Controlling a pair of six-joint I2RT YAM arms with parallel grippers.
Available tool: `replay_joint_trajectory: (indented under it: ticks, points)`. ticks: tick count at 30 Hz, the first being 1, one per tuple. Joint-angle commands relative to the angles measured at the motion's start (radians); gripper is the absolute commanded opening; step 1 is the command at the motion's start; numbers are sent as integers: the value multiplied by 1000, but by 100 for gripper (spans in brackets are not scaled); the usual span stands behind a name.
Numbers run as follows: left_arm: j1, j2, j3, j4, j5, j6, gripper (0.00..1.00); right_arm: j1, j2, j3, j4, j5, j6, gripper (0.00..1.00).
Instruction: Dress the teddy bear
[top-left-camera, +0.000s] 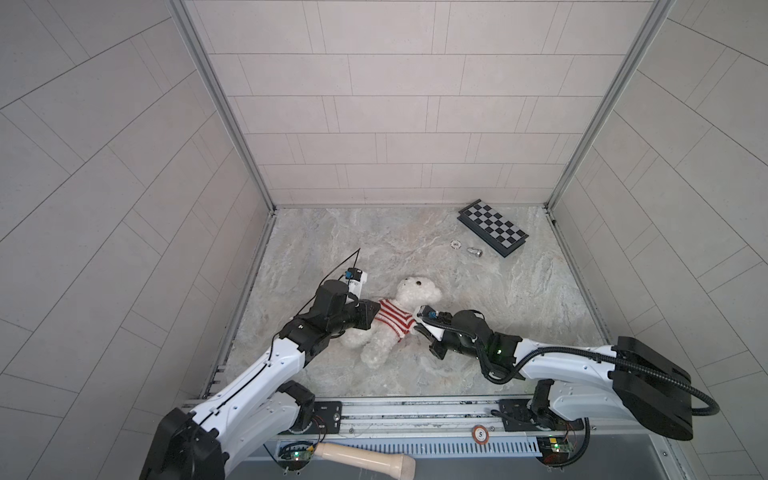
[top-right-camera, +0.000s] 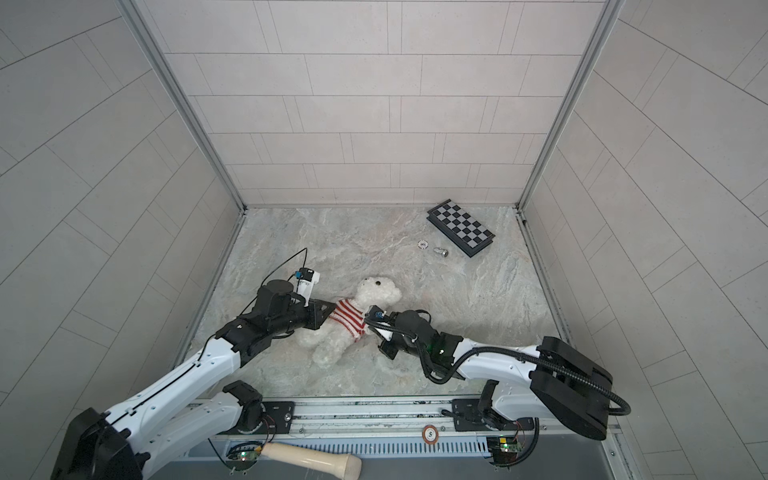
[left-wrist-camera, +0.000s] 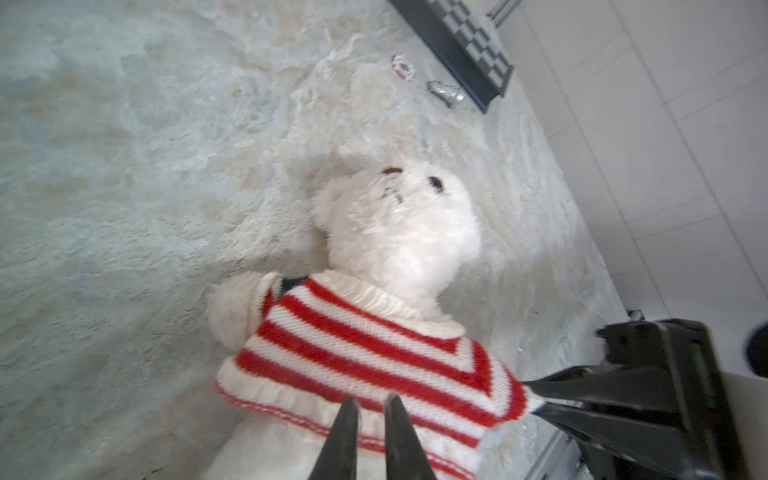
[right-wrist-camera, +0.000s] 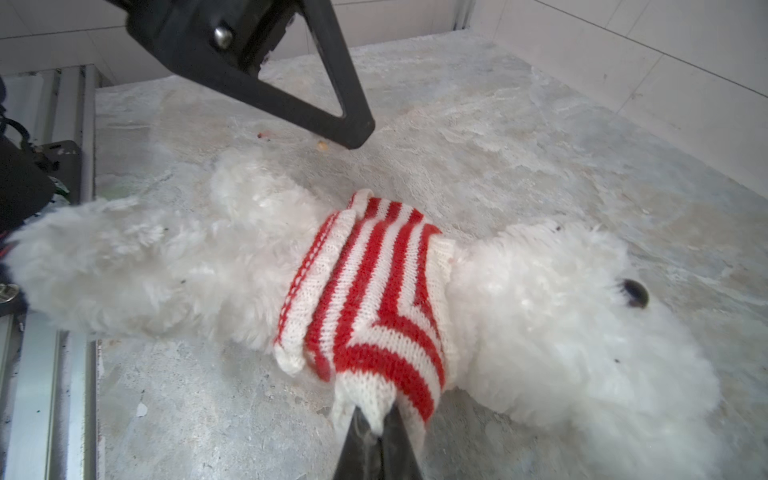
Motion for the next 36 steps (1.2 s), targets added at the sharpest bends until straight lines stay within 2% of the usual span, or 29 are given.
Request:
replay_joint_trajectory:
  ticks: [1, 7, 12, 18, 25, 29, 33, 36]
  points:
    - [-77, 37, 16, 25, 47, -65, 21, -2, -14, -19, 82, -70, -42, 0]
    - [-137, 198, 45, 190, 79, -133, 20, -2, -21, -31, 74, -49, -16, 1]
    - [-132, 334, 50, 187, 47, -140, 12, -2, -69, -99, 103, -25, 44, 4]
    - [-132, 421, 32, 265, 37, -168, 8, -1, -156, -176, 57, 54, 105, 11]
    - [-129, 461, 19, 294, 24, -182, 5, -1, -180, -197, 6, 130, 152, 27]
    - [-125, 472, 15, 302, 27, -184, 4, -1, -176, -207, 8, 130, 173, 28]
    - [-124, 478, 6, 323, 32, -193, 3, 0, -167, -206, 28, 112, 180, 25]
    - [-122, 482, 1, 341, 36, -203, 3, 5, -149, -195, 39, 88, 175, 26]
